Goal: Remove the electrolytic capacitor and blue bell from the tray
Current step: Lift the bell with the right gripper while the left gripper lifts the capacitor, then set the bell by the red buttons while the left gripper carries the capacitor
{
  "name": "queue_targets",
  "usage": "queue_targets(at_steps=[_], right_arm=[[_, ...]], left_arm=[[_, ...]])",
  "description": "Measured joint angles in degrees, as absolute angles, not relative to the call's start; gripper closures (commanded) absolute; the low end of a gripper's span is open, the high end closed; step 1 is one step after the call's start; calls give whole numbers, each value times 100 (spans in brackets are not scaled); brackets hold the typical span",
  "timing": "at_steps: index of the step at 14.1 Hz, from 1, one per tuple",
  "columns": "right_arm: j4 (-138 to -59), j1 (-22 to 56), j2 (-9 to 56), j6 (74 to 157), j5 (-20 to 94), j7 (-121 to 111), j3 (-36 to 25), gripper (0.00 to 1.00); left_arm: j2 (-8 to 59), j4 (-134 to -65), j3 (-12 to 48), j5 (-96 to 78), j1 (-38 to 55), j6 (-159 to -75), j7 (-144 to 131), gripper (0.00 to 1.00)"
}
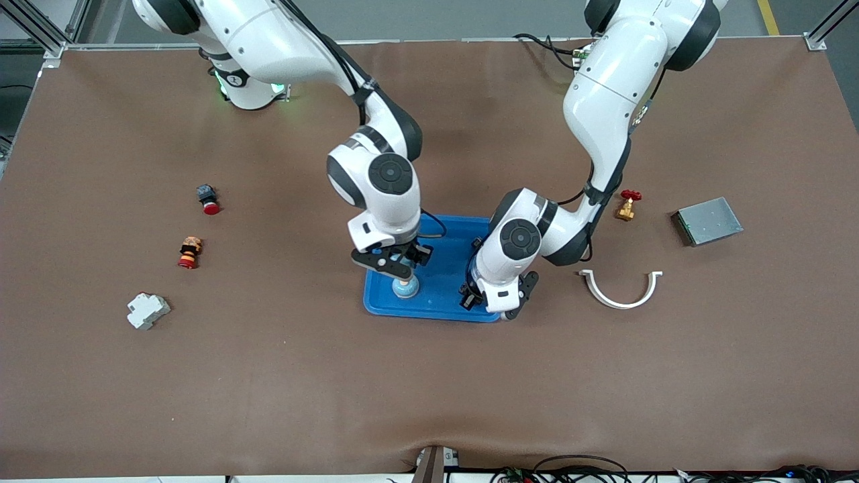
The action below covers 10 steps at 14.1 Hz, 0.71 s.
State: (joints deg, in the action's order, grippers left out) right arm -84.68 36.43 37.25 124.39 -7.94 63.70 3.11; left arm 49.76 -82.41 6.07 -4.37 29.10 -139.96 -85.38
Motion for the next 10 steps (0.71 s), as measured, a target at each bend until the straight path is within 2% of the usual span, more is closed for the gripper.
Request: queue_targets(at_steps=[6, 10], right_arm=[[-9706, 2636, 2695, 12468, -605, 4475, 291, 100], [-10915, 1987, 2181, 13322, -467, 3393, 288, 100]], left_arm=[[4739, -8068, 590, -437, 2904, -13874, -8545, 100], [4406, -8062, 570, -437, 2835, -13250, -8396, 100]])
